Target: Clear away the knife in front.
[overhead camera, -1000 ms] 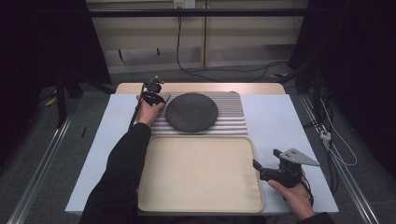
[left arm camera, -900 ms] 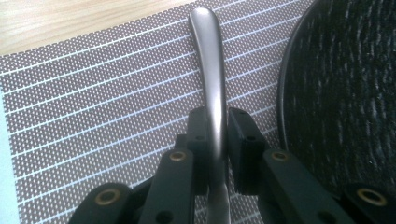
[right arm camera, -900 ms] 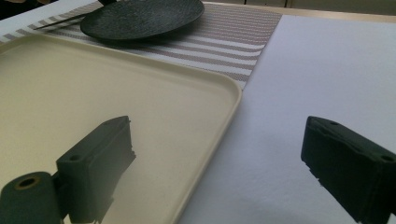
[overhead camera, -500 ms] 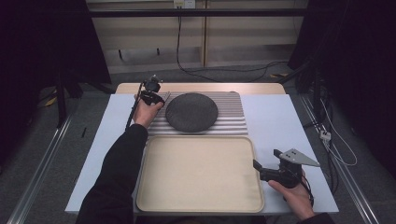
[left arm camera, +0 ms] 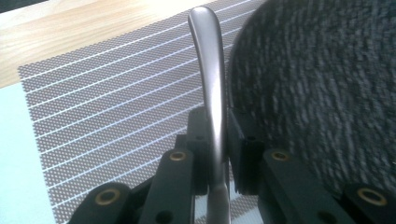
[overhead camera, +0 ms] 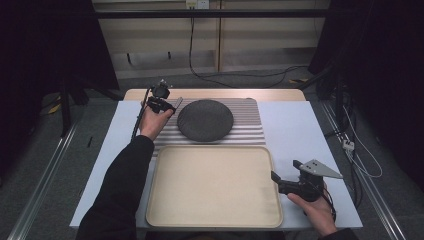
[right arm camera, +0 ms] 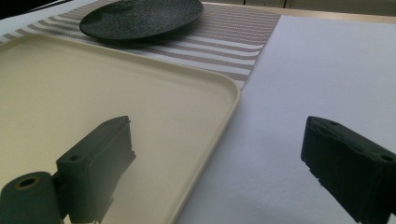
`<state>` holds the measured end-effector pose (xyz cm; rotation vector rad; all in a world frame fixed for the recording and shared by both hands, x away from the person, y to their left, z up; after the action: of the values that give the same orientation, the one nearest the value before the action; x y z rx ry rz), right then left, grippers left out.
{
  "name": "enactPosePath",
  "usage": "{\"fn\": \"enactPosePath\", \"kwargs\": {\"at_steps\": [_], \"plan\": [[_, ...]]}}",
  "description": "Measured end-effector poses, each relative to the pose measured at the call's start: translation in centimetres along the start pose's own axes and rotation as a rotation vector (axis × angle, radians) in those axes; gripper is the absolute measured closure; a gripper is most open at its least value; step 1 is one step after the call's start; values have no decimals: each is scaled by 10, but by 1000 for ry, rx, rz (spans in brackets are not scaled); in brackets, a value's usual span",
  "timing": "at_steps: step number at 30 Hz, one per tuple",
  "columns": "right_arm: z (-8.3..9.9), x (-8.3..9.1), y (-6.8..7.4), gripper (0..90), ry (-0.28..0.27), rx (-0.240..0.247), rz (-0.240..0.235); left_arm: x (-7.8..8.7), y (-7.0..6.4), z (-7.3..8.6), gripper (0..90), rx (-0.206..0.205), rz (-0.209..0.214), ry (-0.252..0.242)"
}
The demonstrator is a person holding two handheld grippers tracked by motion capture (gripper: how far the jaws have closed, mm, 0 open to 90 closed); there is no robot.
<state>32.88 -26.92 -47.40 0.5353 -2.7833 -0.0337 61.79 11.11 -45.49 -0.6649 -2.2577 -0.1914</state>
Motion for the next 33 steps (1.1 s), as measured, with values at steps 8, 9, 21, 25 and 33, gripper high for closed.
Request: {"fn": "enactPosePath", "kwargs": {"at_steps": [8, 9, 21, 25, 33], "plan": [[0, 0, 1, 88, 0, 0, -2, 11, -8, 5, 798, -23, 19, -4], [0, 0, 1, 88, 0, 0, -2, 12, -10, 6, 798, -22, 18, -11], [0, 0, 1, 88, 0, 3, -2, 27, -29, 15, 799, -67, 44, -31], [-1, 1, 1, 87, -3, 10, -3, 34, -36, 16, 798, -90, 45, -39], [-1, 0, 2, 87, -1, 11, -6, 50, -50, 19, 798, -106, 81, -67]]}}
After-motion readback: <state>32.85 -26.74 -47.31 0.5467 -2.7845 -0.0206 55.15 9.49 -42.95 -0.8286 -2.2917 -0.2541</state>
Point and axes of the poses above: each handheld gripper's, and its own axes: x roughly backward along the jaws, z roughly out of its underside, y roughly to its left, the point moved 6 cm from there along -x, roughly forward along the jaws, and after that the axes turned 10 degrees about -y, right-handed, at the moved point
